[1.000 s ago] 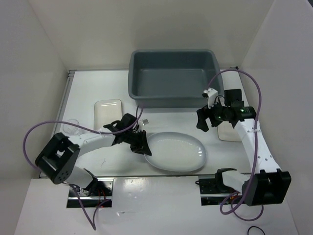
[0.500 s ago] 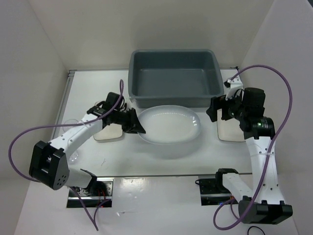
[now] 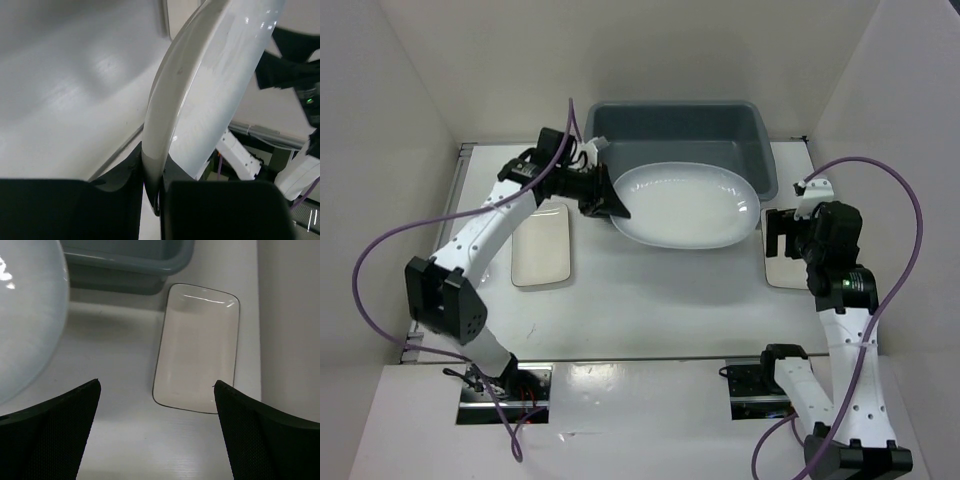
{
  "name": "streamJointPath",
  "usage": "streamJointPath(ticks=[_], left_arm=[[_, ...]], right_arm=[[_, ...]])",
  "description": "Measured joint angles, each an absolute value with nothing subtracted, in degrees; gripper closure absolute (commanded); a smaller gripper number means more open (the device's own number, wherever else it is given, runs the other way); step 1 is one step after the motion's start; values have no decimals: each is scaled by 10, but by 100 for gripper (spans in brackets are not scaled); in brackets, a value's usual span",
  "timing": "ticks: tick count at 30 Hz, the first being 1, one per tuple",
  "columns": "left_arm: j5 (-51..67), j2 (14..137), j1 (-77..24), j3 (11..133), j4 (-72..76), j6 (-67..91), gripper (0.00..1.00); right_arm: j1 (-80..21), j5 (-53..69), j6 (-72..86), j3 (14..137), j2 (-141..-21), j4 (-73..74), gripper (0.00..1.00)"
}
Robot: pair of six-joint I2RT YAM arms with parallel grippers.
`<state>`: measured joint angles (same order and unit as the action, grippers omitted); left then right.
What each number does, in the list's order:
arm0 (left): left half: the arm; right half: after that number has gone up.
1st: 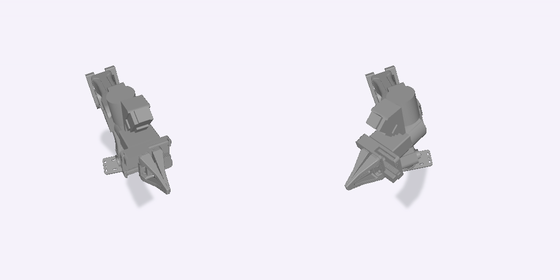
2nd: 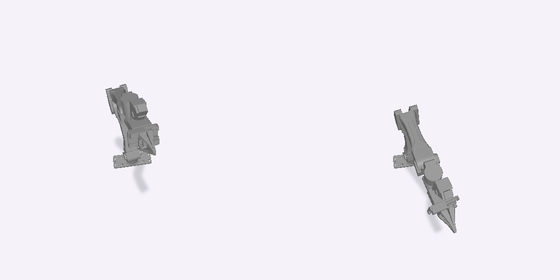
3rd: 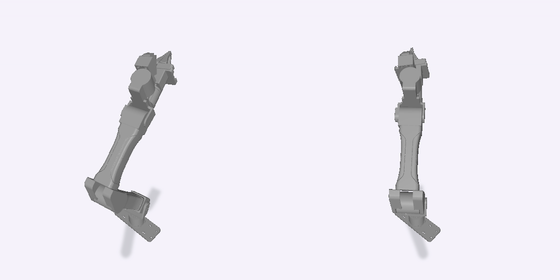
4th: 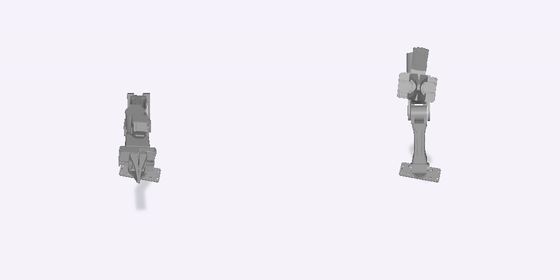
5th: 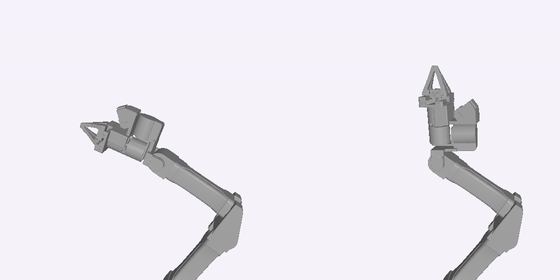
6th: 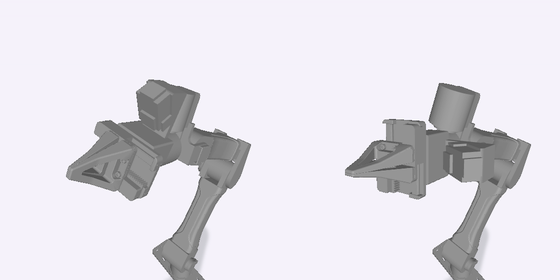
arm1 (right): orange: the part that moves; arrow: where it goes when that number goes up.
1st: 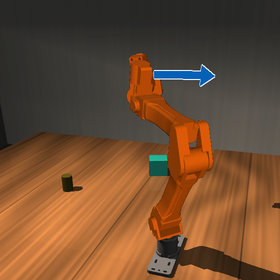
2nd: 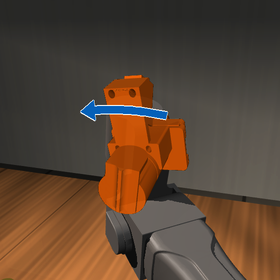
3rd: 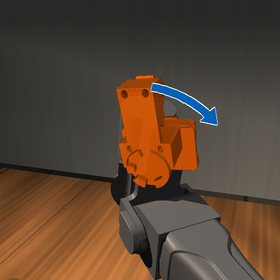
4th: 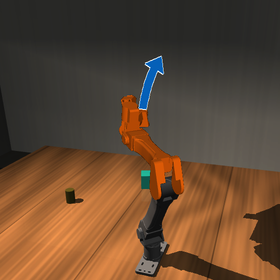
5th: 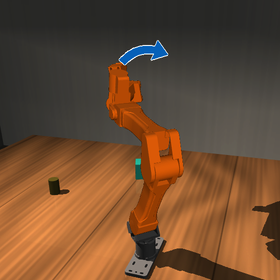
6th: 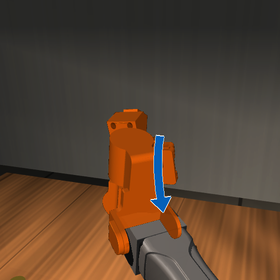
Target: Place the mixed dishes into the plastic bin
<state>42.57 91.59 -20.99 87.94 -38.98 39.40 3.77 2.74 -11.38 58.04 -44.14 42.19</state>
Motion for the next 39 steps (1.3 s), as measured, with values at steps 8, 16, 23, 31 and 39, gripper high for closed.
streamJointPath(ticks=[8,16,23,31,39], left_arm=[[418,1184,-183,1288,-474,373,100],[418,1476,-149,1743,-569,395,100],[413,1598,-135,1762,-552,429,100],[386,1691,-158,1762,-507,474,100],[404,1713,-163,1762,-435,516,100]], right_arm=[[38,-95,-103,534,-429,356,2],[38,-170,-100,445,-330,275,2],[38,-176,-101,426,-256,237,2],[38,-178,-102,410,-256,225,2],[38,-163,-109,408,-256,224,2]])
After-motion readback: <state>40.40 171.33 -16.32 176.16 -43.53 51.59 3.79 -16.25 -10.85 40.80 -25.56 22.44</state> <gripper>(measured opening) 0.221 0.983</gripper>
